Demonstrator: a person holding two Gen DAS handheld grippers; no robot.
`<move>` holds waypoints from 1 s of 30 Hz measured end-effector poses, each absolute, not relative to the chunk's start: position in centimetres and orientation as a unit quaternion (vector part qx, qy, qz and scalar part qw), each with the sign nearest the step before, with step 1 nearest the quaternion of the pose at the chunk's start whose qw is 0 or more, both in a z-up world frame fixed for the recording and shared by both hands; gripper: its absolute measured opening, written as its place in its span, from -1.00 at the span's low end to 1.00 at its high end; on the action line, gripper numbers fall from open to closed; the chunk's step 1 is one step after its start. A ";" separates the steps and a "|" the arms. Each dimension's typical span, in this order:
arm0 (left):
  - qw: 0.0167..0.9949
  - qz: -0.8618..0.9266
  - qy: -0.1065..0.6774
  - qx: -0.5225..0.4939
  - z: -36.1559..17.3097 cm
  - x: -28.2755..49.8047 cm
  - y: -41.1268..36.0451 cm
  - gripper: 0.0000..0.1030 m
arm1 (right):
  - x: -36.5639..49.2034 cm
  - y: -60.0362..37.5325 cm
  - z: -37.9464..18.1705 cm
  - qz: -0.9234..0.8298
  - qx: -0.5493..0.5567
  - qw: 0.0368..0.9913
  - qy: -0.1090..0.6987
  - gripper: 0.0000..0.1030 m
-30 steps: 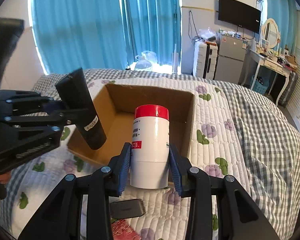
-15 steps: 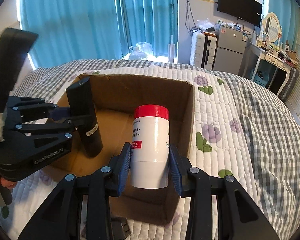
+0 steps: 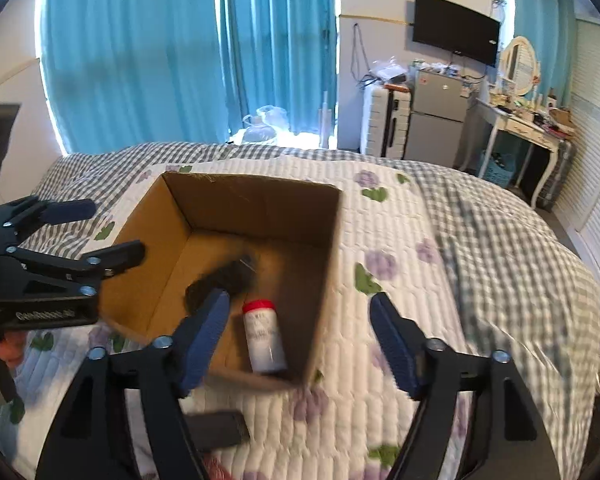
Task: Organize rigid objects
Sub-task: 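Withdraw both grippers from the box toward the remaining items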
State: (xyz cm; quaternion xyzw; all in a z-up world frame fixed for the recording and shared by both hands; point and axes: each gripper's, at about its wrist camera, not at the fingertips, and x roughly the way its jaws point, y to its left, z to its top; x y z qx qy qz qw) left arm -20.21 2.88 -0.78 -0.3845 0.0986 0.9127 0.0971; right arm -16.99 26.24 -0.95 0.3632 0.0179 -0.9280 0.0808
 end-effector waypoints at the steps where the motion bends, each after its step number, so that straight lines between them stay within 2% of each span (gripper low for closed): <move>1: 0.094 0.916 0.094 -0.380 -0.5 -19.0 2.4 0.81 | -16.2 26.5 -0.7 -0.929 0.362 0.079 0.015 0.51; 3: 0.089 0.918 0.087 -0.376 -0.4 -17.5 1.9 0.89 | -14.6 26.7 -0.4 -0.929 0.362 0.077 0.010 0.52; 9: 0.076 0.918 0.072 -0.382 -1.7 -12.5 0.4 0.90 | -9.7 26.3 -0.7 -0.930 0.360 0.074 0.012 0.55; 16: 0.063 0.911 0.053 -0.403 -5.7 -7.4 -0.5 0.90 | -6.2 24.3 -3.8 -0.923 0.374 0.084 0.028 0.55; 22: -0.010 0.901 0.060 -0.430 -8.6 -4.7 -2.2 0.90 | -4.4 20.5 -7.4 -0.900 0.400 0.165 0.053 0.55; 30: -0.040 0.899 0.070 -0.430 -9.5 -2.2 -3.6 0.90 | -3.1 13.8 -11.6 -0.855 0.430 0.256 0.135 0.55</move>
